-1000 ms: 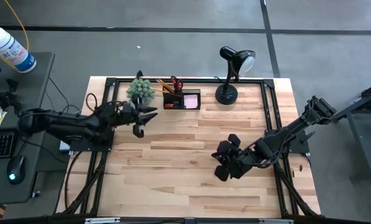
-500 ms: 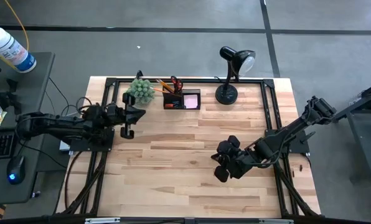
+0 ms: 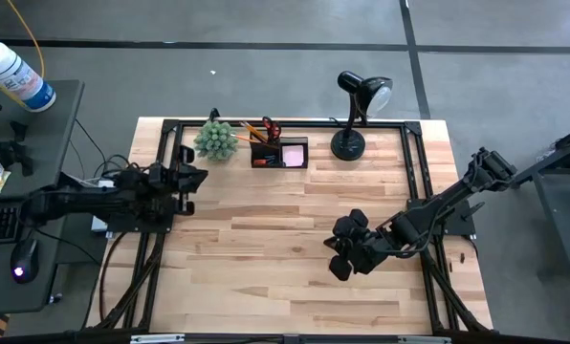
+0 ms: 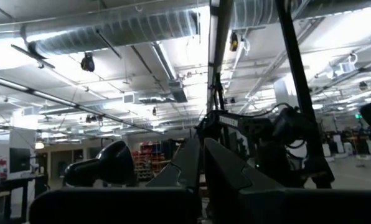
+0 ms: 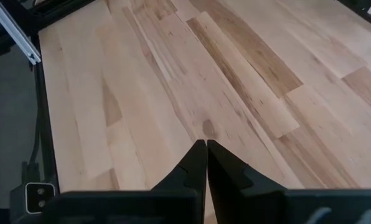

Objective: Pick and place office supplies into organizer
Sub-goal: Return to Home Position

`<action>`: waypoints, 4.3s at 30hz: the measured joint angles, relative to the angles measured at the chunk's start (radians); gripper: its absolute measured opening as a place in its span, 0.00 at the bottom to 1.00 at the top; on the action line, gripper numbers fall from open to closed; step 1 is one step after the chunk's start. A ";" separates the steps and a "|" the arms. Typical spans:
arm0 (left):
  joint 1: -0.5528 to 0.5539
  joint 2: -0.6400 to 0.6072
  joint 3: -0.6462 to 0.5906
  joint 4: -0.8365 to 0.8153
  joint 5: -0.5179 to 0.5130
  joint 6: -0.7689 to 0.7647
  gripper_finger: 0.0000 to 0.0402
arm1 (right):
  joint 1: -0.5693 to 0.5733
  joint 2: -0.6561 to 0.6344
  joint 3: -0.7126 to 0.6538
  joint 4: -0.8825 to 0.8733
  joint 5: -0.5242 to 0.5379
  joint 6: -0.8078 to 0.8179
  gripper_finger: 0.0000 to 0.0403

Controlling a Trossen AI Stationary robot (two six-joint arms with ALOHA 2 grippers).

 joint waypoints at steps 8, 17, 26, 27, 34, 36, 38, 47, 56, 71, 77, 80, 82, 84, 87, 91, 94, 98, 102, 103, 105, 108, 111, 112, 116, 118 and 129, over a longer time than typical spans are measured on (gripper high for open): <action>0.000 -0.142 0.000 -0.176 0.037 0.016 0.03 | 0.000 -0.038 0.000 -0.095 -0.007 0.021 0.02; 0.000 -0.339 0.000 -0.322 0.069 0.011 0.03 | 0.000 -0.117 0.000 -0.172 0.092 -0.004 0.02; 0.001 -0.428 0.001 -0.437 0.067 0.024 0.03 | 0.000 -0.140 -0.042 -0.153 0.086 0.009 0.02; 0.000 -0.427 0.001 -0.452 0.064 0.025 0.03 | 0.002 -0.147 -0.060 -0.129 0.085 0.020 0.02; 0.000 -0.427 0.000 -0.506 0.063 0.049 0.03 | -0.011 -0.218 -0.240 0.115 0.079 0.019 0.02; 0.000 -0.427 0.000 -0.532 0.061 0.052 0.03 | -0.023 -0.239 -0.304 0.209 0.066 0.011 0.02; 0.000 -0.427 0.000 -0.548 0.060 0.053 0.03 | -0.038 -0.259 -0.370 0.307 0.049 -0.009 0.02; 0.000 -0.427 0.000 -0.575 0.049 0.053 0.03 | -0.186 -0.343 -0.630 0.723 -0.133 -0.121 0.02; 0.000 -0.427 0.000 -0.587 0.049 0.052 0.03 | -0.318 -0.485 -0.699 0.814 -0.250 -0.294 0.02; 0.000 -0.427 0.000 -0.587 0.049 0.052 0.03 | -0.330 -0.811 -0.698 0.467 -0.218 -0.439 0.02; 0.000 -0.427 0.000 -0.587 0.049 0.052 0.03 | -0.336 -0.917 -0.798 0.511 -0.148 -0.441 0.02; 0.000 -0.427 0.000 -0.587 0.049 0.052 0.03 | -0.352 -0.980 -0.914 0.632 -0.144 -0.374 0.02; 0.000 -0.427 0.000 -0.587 0.049 0.052 0.03 | -0.357 -1.020 -0.971 0.709 -0.154 -0.322 0.01; 0.000 -0.427 0.000 -0.587 0.049 0.052 0.03 | -0.362 -1.056 -1.009 0.754 -0.164 -0.298 0.00; 0.000 -0.427 0.000 -0.587 0.049 0.052 0.03 | -0.372 -1.105 -1.036 0.757 -0.158 -0.280 0.00; 0.000 -0.427 0.000 -0.587 0.049 0.052 0.03 | -0.386 -1.162 -1.041 0.742 -0.155 -0.294 0.00; 0.000 -0.427 0.000 -0.587 0.049 0.052 0.03 | -0.401 -1.205 -1.041 0.693 -0.143 -0.317 0.00; 0.000 -0.427 0.000 -0.587 0.049 0.052 0.03 | -0.430 -1.270 -1.041 0.602 -0.167 -0.316 0.00; 0.000 -0.427 0.000 -0.588 0.049 0.052 0.03 | -0.442 -1.330 -1.041 0.575 -0.204 -0.346 0.00; 0.000 -0.427 0.000 -0.587 0.049 0.052 0.03 | -0.444 -1.345 -1.041 0.575 -0.205 -0.368 0.00; 0.000 -0.427 0.000 -0.588 0.049 0.052 0.03 | -0.452 -1.377 -1.041 0.564 -0.217 -0.403 0.00; 0.000 -0.427 0.000 -0.588 0.049 0.052 0.03 | -0.467 -1.427 -1.041 0.550 -0.278 -0.431 0.00; 0.000 -0.427 0.000 -0.588 0.049 0.052 0.03 | -0.482 -1.444 -1.041 0.543 -0.367 -0.456 0.00; 0.000 -0.427 0.000 -0.588 0.049 0.052 0.03 | -0.488 -1.443 -1.041 0.538 -0.398 -0.461 0.00; 0.000 -0.427 0.001 -0.587 0.049 0.052 0.03 | -0.508 -1.441 -1.041 0.542 -0.492 -0.493 0.00; 0.000 -0.427 0.001 -0.588 0.049 0.052 0.03 | -0.518 -1.442 -1.041 0.548 -0.527 -0.517 0.00; 0.000 -0.427 0.001 -0.589 0.049 0.052 0.03 | -0.563 -1.442 -1.041 0.567 -0.711 -0.554 0.00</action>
